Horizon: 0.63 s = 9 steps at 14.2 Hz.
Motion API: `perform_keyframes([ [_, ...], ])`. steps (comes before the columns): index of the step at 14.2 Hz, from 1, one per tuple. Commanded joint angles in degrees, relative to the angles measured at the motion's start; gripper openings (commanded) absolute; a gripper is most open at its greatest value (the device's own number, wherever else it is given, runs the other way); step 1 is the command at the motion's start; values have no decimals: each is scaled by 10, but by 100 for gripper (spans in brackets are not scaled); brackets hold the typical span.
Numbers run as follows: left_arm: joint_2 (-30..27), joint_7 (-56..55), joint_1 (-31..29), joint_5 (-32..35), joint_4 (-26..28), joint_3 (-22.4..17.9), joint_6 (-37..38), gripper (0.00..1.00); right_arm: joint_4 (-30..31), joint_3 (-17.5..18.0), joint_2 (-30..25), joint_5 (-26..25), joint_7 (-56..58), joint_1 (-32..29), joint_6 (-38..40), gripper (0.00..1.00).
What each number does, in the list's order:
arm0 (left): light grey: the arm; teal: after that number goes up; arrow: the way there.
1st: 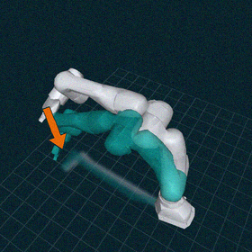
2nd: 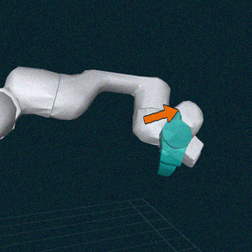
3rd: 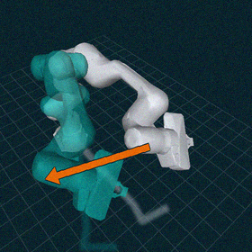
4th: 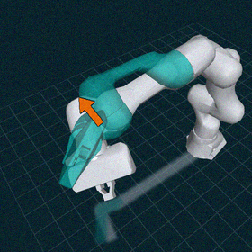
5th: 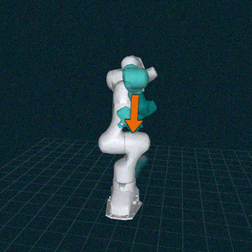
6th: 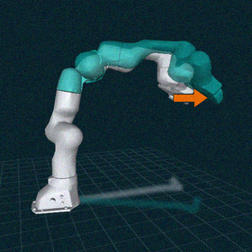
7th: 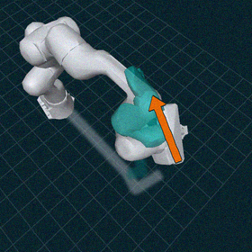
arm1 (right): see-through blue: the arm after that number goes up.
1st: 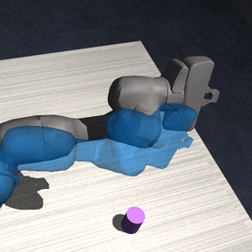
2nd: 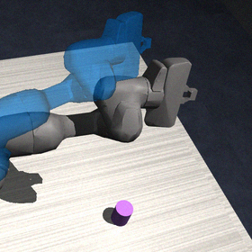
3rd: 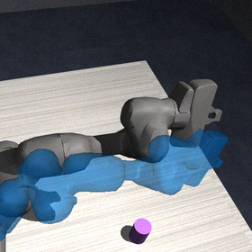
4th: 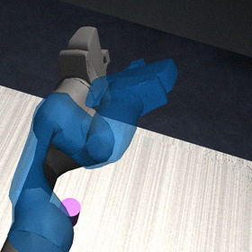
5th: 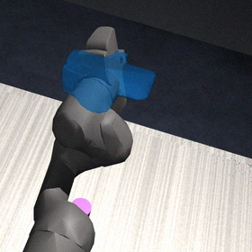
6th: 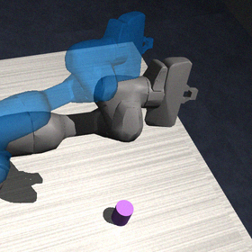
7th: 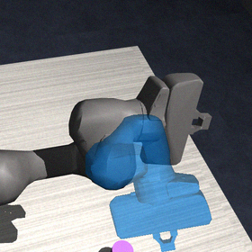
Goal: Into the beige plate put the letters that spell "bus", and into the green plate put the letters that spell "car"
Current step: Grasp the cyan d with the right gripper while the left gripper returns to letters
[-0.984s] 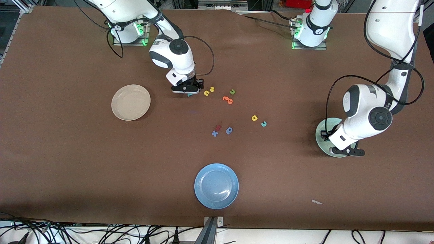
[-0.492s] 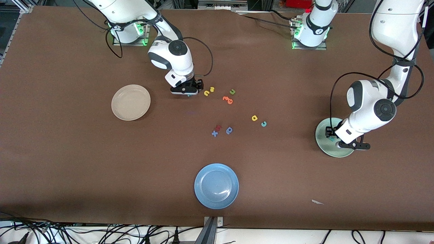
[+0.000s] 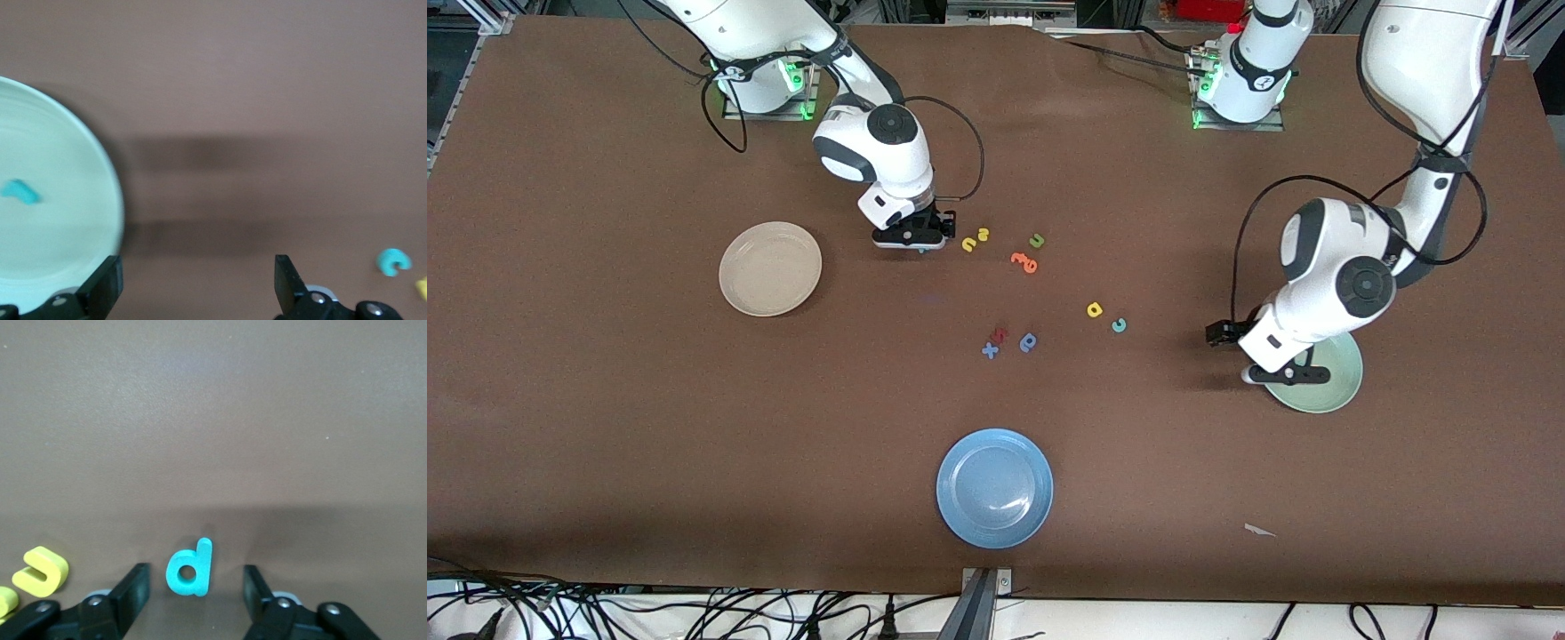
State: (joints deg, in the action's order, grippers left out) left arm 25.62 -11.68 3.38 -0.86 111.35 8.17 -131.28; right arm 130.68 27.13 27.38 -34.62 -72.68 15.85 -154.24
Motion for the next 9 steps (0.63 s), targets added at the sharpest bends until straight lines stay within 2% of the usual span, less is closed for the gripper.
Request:
perform_keyframes([
  [1,9,-58,2,5,-4,41,2,98,9,-4,2,-14,5,-2,-8,56],
  [3,23,-131,29,5,-6,53,-20,97,9,-4,1,-14,14,-2,-8,44],
  [7,60,-244,85,14,-7,51,-82,97,10,-5,1,-14,17,-2,-8,7],
  [8,67,-259,91,14,-8,50,-88,96,10,-4,0,-14,17,-2,-7,0],
  [9,73,-267,100,15,-8,48,-88,95,10,-5,0,-14,17,-3,-7,0],
])
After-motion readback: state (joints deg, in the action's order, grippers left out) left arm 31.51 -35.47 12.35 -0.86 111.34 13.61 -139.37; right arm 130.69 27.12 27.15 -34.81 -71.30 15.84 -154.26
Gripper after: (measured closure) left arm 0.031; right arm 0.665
